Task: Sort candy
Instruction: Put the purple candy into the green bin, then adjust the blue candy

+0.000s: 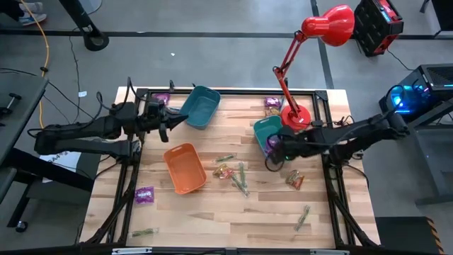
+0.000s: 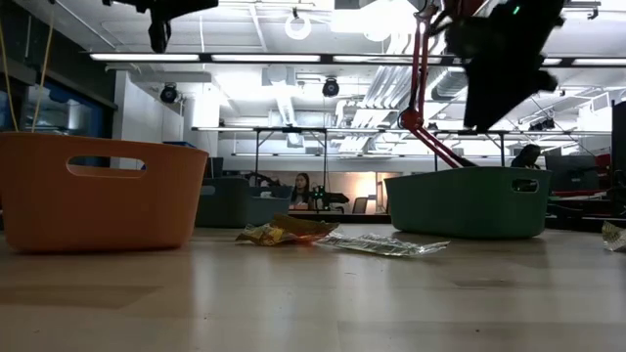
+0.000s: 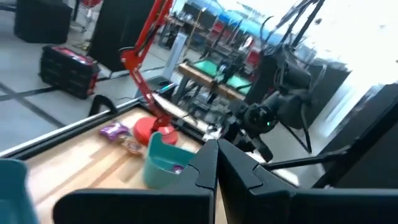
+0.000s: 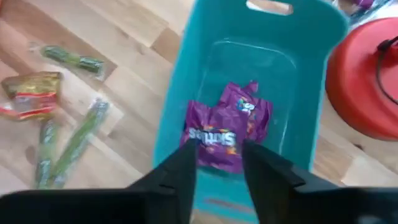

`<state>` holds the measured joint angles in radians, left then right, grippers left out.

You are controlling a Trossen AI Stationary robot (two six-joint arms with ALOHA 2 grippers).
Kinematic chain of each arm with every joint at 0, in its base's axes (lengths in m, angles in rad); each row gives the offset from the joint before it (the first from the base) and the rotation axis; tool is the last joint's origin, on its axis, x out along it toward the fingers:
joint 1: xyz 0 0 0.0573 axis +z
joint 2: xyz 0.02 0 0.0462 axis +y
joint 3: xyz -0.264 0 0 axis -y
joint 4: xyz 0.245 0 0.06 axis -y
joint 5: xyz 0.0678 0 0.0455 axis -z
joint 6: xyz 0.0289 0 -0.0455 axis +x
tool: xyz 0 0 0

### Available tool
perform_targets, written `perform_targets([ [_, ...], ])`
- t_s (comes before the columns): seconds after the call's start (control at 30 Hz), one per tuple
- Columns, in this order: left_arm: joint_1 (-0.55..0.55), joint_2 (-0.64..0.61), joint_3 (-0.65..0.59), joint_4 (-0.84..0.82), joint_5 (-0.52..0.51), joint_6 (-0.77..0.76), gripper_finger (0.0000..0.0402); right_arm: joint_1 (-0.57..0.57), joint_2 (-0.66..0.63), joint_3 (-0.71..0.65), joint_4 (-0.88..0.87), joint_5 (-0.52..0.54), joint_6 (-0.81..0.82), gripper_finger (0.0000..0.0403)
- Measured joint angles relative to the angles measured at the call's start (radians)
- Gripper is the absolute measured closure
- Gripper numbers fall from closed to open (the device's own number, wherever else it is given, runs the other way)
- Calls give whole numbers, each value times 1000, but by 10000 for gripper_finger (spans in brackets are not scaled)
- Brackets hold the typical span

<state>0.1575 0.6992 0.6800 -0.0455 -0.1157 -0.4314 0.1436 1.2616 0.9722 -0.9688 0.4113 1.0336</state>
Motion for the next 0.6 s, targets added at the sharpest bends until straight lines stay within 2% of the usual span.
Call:
perform_targets([
  [0.13, 15, 24, 54, -99, 0, 16, 402, -132, 1, 15, 35, -32, -95, 226],
  [0.33, 60, 55, 60, -146, 1, 28, 401, -302, 2, 79, 303, -51, -264, 224],
  [0.47, 126, 97, 60, -295, -3, -58, 401, -366, 2, 79, 434, -119, -294, 228],
  [0.6, 215, 169, 59, -421, 11, -110, 398, -374, 2, 79, 505, -159, -312, 229],
])
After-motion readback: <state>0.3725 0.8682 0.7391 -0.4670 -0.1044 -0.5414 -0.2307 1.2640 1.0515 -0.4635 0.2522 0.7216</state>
